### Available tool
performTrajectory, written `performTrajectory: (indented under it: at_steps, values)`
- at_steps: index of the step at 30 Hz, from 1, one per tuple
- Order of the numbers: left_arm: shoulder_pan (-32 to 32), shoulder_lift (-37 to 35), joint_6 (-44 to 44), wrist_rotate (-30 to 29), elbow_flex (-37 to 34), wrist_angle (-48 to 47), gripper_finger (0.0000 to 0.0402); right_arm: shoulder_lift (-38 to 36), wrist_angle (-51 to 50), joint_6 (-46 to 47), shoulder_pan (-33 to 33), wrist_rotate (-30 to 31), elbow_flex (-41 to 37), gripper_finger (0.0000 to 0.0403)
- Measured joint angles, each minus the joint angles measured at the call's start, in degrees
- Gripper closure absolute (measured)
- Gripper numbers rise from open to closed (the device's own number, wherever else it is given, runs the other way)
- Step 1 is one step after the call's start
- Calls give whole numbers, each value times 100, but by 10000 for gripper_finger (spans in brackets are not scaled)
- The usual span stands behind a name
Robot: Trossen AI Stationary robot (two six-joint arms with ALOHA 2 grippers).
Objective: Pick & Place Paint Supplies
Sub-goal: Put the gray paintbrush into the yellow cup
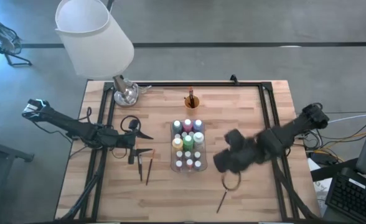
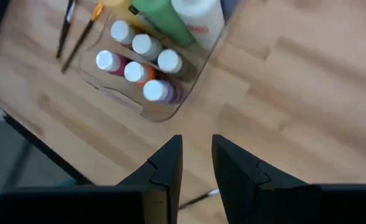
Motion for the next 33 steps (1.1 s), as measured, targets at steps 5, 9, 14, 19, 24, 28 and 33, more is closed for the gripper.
performTrajectory:
  at_steps: [5,9,14,19,24,28,33]
  values:
    - [0,-2,-2,-2,2,0,179,278,-88,2420,965,719,-160,303]
    - [-1,0,0,-1,1,0,179,690,-108,3712,1498,871,-320,293]
    - [0,-2,0,0,2,2,179,1354,-102,4327,1771,453,-392,281]
    - [-2,-1,0,0,1,2,179,1917,-72,4351,1756,90,-392,265]
    - [0,-2,0,0,2,4,179,2405,57,4379,1757,51,-392,252]
    - [-1,-1,-2,-1,1,4,179,2793,265,4383,1741,29,-392,250]
    - [0,0,-1,-1,1,3,179,3179,383,4384,1696,-43,-392,262]
